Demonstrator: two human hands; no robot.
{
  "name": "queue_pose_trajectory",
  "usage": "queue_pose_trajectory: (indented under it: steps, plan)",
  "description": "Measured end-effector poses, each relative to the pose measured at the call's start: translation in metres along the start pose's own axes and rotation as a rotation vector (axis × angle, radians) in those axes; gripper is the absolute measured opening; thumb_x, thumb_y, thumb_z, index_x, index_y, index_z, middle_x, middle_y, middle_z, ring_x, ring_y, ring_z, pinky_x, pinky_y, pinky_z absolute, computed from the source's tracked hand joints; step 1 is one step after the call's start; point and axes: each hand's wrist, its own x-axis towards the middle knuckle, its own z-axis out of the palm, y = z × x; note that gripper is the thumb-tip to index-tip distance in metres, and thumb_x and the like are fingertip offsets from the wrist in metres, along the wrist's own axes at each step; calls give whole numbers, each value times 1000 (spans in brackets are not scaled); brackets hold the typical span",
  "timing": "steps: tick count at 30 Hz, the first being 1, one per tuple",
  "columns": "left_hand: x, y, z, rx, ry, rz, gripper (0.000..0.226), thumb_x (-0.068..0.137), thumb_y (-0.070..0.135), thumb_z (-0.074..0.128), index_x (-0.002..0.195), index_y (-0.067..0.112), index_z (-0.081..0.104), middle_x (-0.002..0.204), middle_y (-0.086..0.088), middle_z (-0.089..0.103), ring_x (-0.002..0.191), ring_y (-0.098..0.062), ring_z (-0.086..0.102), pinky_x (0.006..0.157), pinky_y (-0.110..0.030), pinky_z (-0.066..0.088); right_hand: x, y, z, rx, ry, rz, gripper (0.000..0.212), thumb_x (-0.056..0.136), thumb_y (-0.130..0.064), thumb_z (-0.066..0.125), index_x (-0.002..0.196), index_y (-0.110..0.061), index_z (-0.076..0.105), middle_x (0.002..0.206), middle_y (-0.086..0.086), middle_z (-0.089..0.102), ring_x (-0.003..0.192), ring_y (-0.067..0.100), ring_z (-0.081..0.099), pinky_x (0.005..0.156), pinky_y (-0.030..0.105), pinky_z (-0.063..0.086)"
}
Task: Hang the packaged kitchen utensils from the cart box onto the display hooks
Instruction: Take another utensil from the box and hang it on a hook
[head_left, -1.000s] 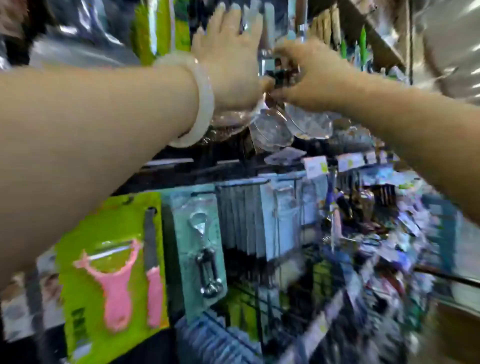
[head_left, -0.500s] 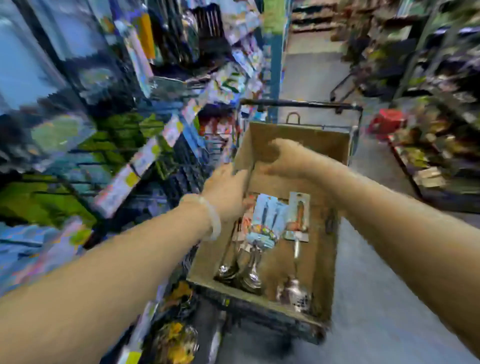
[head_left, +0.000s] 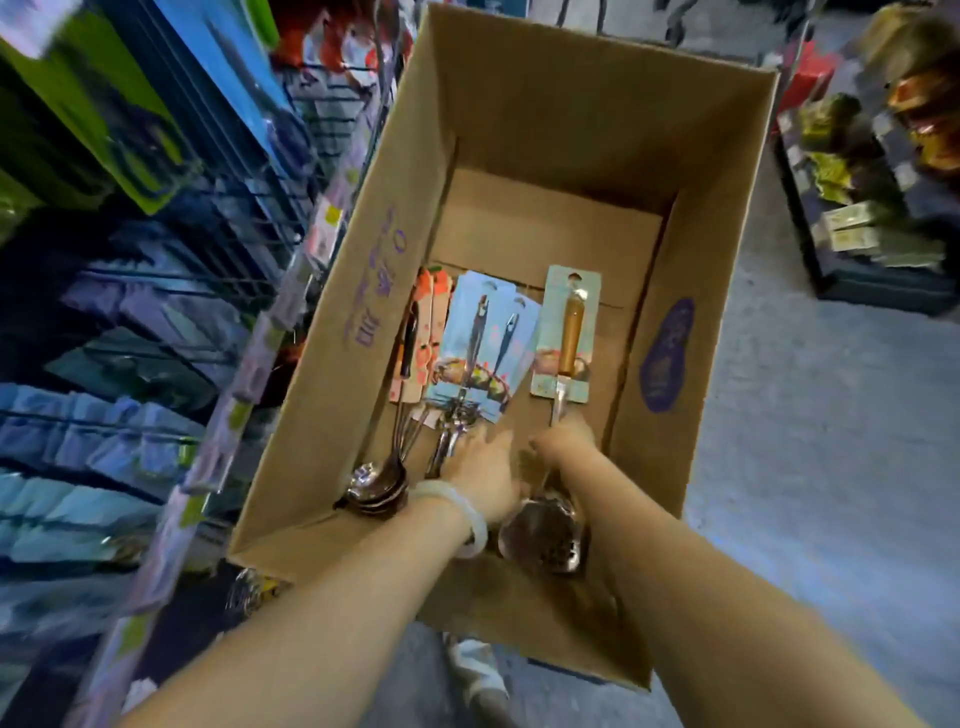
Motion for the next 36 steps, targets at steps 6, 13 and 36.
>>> queue_pose_trajectory:
  steps: [6, 13, 36]
  plan:
    - [23, -21, 13, -21, -136, -94, 69, 87, 36, 57, 145, 19, 25, 157, -10, 11, 145, -33, 10, 118, -49, 20, 48, 20, 16, 123, 148, 90, 49, 81, -12, 63, 125, -8, 42, 117, 14, 58, 105, 37, 60, 90, 46, 52]
    - [29, -33, 1, -16, -127, -97, 65, 89, 34, 57, 145, 20, 26, 155, -9, 16, 143, -30, 15, 116, -46, 25, 61, 23, 10, 121, 162, 108, 23, 96, -13, 45, 115, -5, 55, 118, 20, 57, 107, 34, 55, 73, 29, 37]
    - [-23, 28, -95, -756, 292, 165, 78, 64, 1, 82, 126, 23, 39, 113, 7, 55, 105, -16, 54, 76, -20, 47, -89, -135, -108, 522, -19, -743, 12, 92, -10, 55, 91, -21, 52, 72, 2, 51, 67, 20, 59, 62, 35, 49]
